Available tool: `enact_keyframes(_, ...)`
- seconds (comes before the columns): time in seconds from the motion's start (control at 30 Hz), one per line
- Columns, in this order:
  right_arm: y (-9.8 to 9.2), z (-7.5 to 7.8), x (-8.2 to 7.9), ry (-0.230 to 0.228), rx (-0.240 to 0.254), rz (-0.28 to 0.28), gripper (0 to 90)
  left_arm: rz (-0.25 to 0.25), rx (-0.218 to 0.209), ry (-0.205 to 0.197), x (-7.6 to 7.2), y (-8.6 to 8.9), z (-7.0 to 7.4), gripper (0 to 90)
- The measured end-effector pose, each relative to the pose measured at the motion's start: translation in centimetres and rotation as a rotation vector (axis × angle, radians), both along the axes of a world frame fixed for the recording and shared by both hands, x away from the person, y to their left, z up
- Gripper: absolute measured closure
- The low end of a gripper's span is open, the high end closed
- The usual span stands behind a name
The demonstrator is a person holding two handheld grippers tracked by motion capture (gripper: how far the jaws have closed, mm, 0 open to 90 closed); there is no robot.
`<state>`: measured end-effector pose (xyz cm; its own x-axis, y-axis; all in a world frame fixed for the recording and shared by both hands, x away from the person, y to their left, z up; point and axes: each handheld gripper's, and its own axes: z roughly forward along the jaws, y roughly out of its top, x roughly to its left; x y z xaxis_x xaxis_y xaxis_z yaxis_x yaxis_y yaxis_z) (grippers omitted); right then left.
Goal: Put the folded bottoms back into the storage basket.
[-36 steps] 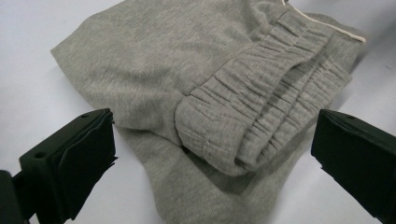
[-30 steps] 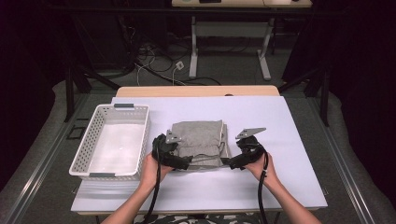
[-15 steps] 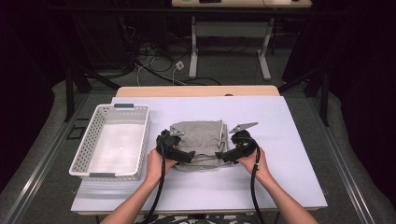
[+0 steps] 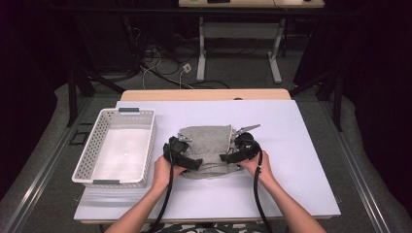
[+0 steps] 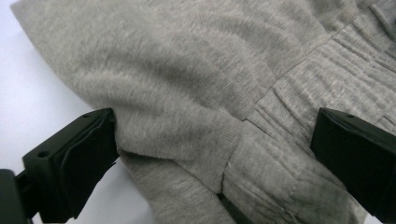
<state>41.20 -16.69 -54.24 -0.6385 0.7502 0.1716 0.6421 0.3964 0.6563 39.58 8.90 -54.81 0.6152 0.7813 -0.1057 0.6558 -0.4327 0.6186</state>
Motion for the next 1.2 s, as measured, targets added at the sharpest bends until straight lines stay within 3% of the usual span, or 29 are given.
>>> enact_keyframes(0.33, 0.08, -0.56, 0.00, 0.034, -0.015, -0.005, 18.8, 0.004, -0.054, 0.063, 0.39, 0.46, -0.61, 0.5)
enact_keyframes(0.7, -0.10, -0.83, 0.07, 0.057, 0.006, 0.004, 22.3, -0.012, -0.063, 0.078, 0.37, 0.44, -0.47, 4.8)
enact_keyframes(0.9, -0.02, -0.77, 0.01, 0.056, 0.003, 0.001, 24.9, -0.039, -0.084, 0.082, 0.14, 0.41, -0.22, 16.0)
enact_keyframes(1.2, 0.36, -0.52, -0.28, 0.063, -0.005, 0.004, 37.1, -0.078, -0.135, 0.101, -0.15, 0.32, -0.05, 39.4)
